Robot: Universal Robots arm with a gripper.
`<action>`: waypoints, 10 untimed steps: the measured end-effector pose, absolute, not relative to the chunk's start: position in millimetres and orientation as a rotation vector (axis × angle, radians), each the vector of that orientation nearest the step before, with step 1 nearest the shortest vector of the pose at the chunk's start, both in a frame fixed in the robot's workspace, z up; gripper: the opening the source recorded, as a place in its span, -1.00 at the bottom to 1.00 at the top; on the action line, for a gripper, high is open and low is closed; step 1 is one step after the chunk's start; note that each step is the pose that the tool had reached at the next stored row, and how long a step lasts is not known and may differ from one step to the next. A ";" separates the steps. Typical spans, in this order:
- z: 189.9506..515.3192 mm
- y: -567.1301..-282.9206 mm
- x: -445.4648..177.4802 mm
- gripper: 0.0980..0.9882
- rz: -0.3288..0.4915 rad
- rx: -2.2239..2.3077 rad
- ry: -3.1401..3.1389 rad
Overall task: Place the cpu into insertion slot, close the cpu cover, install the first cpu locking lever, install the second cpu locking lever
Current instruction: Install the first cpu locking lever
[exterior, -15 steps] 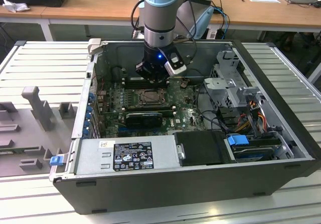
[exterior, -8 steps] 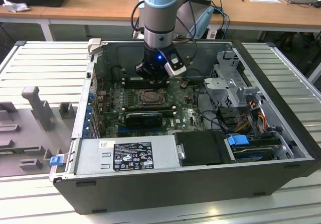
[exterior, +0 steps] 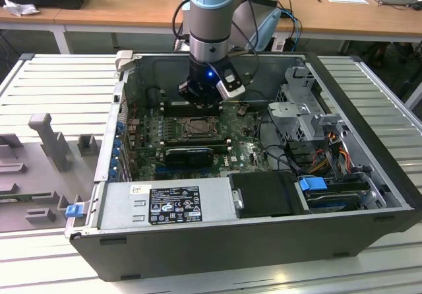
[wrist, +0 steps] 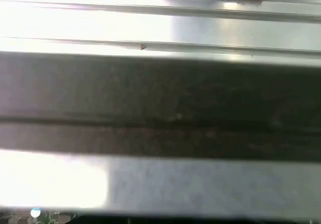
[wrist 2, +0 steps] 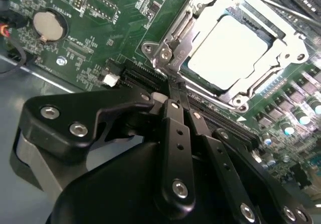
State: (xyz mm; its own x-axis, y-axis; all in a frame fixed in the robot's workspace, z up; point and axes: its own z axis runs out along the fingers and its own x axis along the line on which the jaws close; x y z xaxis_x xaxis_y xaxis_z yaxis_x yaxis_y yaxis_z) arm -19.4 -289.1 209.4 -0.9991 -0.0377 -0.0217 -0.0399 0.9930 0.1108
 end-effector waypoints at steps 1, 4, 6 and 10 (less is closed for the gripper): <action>212.7 -289.1 -19.4 -0.98 0.174 -0.061 3.116; 217.7 -289.1 -19.4 -0.98 0.174 -0.061 3.116; 217.8 -290.1 -19.4 -0.98 0.173 -0.061 3.117; 217.8 -291.1 -19.4 -0.98 0.171 -0.061 3.117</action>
